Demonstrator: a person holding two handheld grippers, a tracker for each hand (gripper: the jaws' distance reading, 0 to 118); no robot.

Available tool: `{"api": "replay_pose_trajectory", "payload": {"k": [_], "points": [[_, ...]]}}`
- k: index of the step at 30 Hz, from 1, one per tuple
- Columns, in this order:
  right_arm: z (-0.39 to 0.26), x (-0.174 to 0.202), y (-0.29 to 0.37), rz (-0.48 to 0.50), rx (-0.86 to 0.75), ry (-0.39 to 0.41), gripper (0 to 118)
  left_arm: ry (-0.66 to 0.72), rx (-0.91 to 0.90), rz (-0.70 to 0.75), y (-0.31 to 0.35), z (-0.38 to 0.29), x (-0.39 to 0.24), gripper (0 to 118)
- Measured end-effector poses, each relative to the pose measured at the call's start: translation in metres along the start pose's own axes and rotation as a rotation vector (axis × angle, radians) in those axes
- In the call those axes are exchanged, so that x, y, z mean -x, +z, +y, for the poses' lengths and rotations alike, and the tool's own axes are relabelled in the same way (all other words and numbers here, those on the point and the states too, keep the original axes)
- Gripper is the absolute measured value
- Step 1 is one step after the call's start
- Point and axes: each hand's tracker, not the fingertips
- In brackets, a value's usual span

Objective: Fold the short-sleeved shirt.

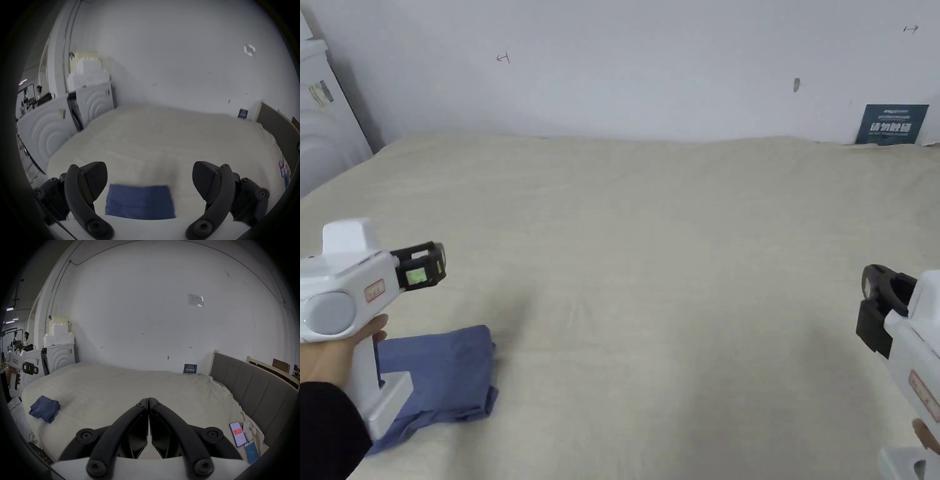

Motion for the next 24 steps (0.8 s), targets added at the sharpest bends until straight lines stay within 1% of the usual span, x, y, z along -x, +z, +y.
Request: {"api": "replay_pose_trajectory", "payload": {"k": [4, 9, 11, 13, 14, 16, 18, 19, 20, 21, 24], "points": [[0.014, -0.004, 0.01, -0.013, -0.05, 0.0, 0, -0.04, -0.154, -0.02, 0.04, 0.015, -0.049, 107], [0.027, -0.009, 0.023, -0.035, -0.105, -0.009, 0, -0.084, -0.31, -0.043, 0.079, 0.013, -0.106, 105], [0.03, -0.01, 0.027, -0.042, -0.12, -0.004, 0, -0.069, -0.35, -0.077, 0.087, 0.008, -0.123, 102], [0.032, -0.012, 0.03, -0.05, -0.128, -0.001, 0, -0.06, -0.374, -0.1, 0.096, 0.0, -0.139, 96], [0.033, -0.014, 0.032, -0.05, -0.132, 0.001, 0, -0.065, -0.397, -0.109, 0.1, -0.005, -0.148, 88], [0.034, -0.015, 0.035, -0.065, -0.147, 0.006, 0, -0.064, -0.424, -0.12, 0.1, -0.016, -0.159, 80], [0.035, -0.017, 0.038, -0.069, -0.153, 0.009, 0, -0.052, -0.425, -0.131, 0.105, -0.023, -0.17, 65], [0.035, -0.018, 0.04, -0.071, -0.156, 0.011, 0, -0.05, -0.427, -0.138, 0.106, -0.026, -0.175, 50], [0.033, -0.019, 0.04, -0.075, -0.161, 0.012, 0, -0.045, -0.426, -0.142, 0.107, -0.029, -0.18, 29], [0.033, -0.02, 0.042, -0.081, -0.166, 0.013, 0, -0.044, -0.432, -0.145, 0.108, -0.033, -0.184, 17], [0.03, -0.023, 0.047, -0.099, -0.178, 0.007, 0, -0.034, -0.443, -0.169, 0.108, -0.042, -0.19, 0]]}}
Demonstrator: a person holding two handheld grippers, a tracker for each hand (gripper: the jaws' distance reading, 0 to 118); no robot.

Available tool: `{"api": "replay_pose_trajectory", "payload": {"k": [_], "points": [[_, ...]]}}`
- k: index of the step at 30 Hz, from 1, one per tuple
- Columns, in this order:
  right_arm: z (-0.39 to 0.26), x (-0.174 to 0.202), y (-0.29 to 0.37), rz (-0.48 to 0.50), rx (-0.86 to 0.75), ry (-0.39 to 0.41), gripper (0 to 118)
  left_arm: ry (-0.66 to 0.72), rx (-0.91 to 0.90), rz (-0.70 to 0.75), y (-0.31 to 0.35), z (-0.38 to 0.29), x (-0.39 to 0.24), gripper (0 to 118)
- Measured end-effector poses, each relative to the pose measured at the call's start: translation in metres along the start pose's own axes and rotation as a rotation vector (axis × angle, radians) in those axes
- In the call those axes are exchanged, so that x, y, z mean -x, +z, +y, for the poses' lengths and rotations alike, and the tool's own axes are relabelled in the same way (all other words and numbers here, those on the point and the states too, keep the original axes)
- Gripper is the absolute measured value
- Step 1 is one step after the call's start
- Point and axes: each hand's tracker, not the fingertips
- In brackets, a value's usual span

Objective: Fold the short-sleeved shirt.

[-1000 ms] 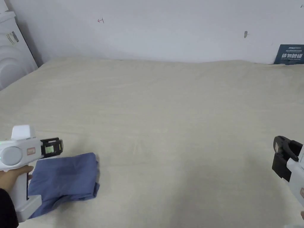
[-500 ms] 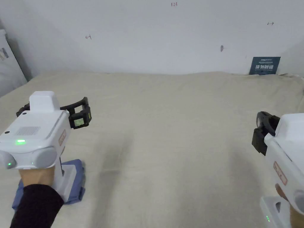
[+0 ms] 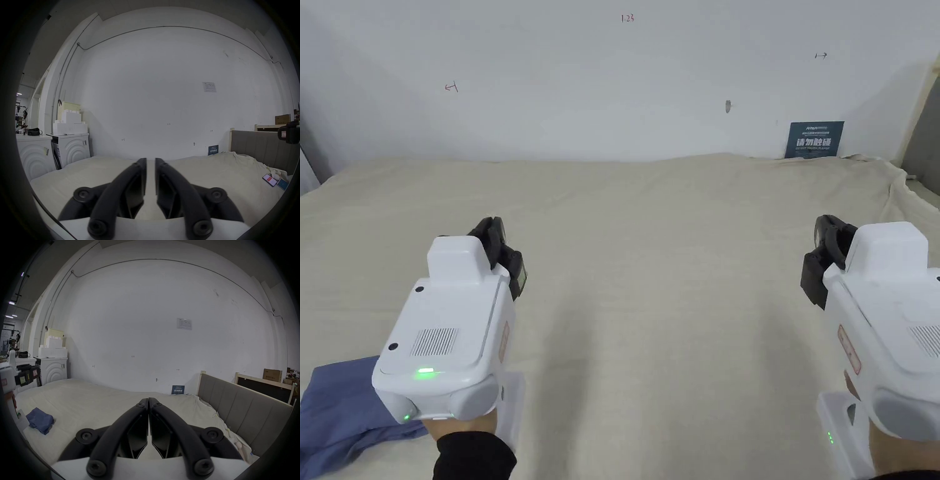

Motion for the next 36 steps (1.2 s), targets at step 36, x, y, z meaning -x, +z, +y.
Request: {"api": "replay_pose_trajectory", "payload": {"k": [36], "points": [[-0.01, -0.016, 0.011, -0.024, 0.005, -0.028, 0, 0.017, 0.016, -0.076, 0.013, -0.004, -0.019, 0]]}}
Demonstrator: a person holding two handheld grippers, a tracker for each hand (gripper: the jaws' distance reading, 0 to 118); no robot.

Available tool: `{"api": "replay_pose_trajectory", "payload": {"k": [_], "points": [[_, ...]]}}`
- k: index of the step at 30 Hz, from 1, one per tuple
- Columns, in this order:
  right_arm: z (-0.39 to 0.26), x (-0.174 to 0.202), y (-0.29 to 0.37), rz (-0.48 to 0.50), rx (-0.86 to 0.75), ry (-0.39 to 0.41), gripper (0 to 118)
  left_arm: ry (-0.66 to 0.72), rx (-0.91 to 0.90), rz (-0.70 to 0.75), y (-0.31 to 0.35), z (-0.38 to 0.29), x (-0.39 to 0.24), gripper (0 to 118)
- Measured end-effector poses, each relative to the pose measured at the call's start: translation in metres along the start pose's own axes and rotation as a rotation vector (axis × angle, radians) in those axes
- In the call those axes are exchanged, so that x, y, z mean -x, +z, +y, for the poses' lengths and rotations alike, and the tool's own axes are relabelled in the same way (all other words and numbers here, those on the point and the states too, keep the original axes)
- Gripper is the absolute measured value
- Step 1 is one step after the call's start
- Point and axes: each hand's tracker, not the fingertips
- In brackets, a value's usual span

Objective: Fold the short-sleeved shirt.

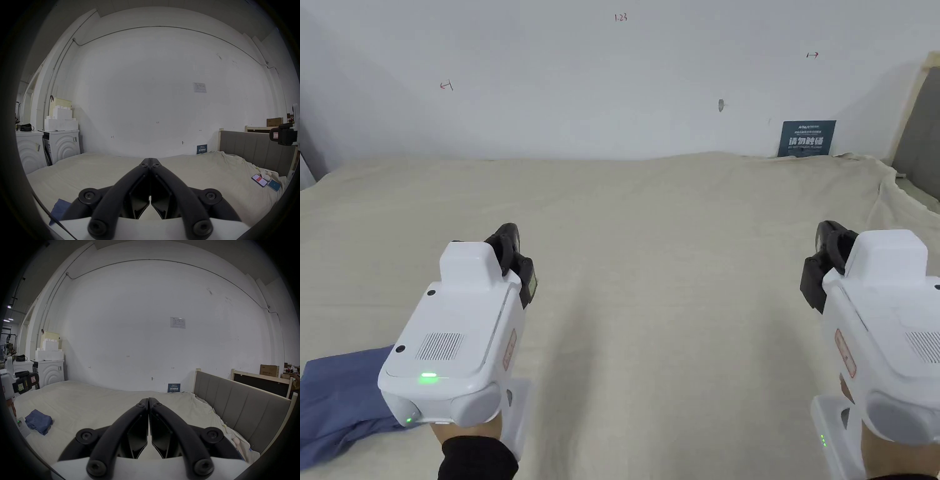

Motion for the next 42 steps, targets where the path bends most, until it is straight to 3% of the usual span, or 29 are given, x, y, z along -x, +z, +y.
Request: {"api": "replay_pose_trajectory", "payload": {"k": [42], "points": [[-0.0004, -0.0016, 0.0036, 0.003, 0.0, 0.005, 0, 0.001, 0.006, -0.015, -0.0011, 0.0005, -0.0019, 0]]}}
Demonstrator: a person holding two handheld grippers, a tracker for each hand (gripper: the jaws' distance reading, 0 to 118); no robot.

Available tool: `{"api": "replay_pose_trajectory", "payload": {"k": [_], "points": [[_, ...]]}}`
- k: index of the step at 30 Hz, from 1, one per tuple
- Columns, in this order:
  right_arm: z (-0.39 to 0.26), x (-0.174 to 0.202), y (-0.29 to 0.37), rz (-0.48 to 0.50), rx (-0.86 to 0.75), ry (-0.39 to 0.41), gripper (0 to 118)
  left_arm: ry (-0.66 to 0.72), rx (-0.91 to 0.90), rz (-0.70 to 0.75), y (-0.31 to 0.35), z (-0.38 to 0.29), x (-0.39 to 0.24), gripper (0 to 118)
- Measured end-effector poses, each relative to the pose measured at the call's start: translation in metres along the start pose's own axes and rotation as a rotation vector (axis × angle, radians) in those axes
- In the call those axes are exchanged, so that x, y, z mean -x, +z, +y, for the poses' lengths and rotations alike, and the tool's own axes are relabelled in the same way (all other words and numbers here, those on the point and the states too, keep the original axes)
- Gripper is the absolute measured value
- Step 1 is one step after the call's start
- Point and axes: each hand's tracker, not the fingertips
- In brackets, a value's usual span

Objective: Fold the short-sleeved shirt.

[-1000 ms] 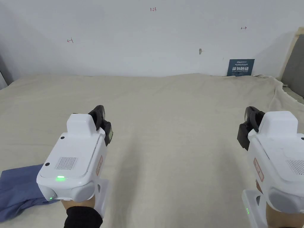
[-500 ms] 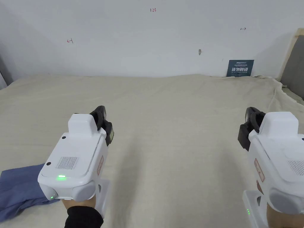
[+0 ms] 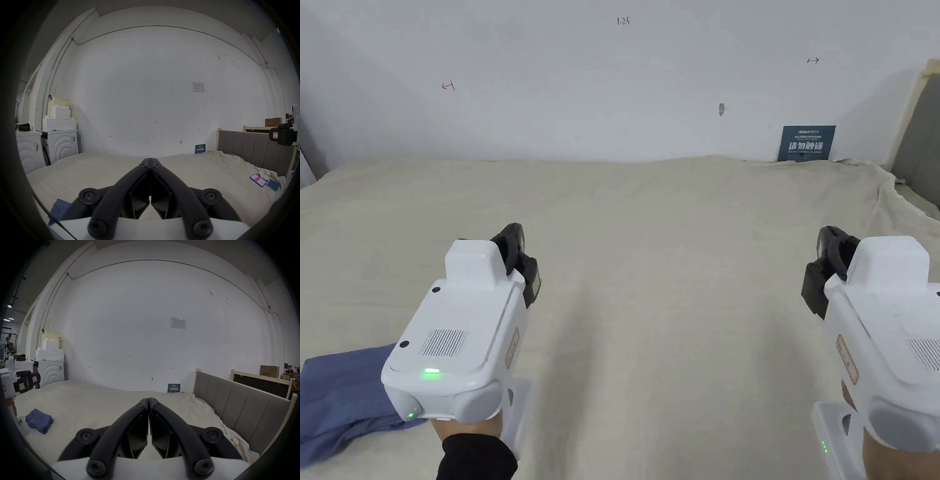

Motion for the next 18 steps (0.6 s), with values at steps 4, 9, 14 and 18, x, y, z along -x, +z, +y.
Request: {"api": "replay_pose_trajectory", "payload": {"k": [4, 9, 14, 18], "points": [[-0.0003, -0.0002, -0.0001, -0.003, 0.001, 0.002, 0, -0.003, -0.001, 0.001, -0.0005, -0.0003, 0.0004, 0], [0.0004, 0.0, -0.0001, -0.001, 0.001, 0.003, 0, 0.0, 0.002, 0.001, -0.0009, -0.0009, 0.0007, 0], [0.0006, -0.0002, -0.0001, 0.001, 0.001, 0.001, 0, -0.002, 0.001, 0.0, 0.0, -0.0004, -0.0001, 0], [0.0006, -0.0006, 0.0008, -0.008, 0.002, 0.005, 20, 0.016, 0.004, 0.008, -0.0007, -0.0004, 0.0009, 18]]}}
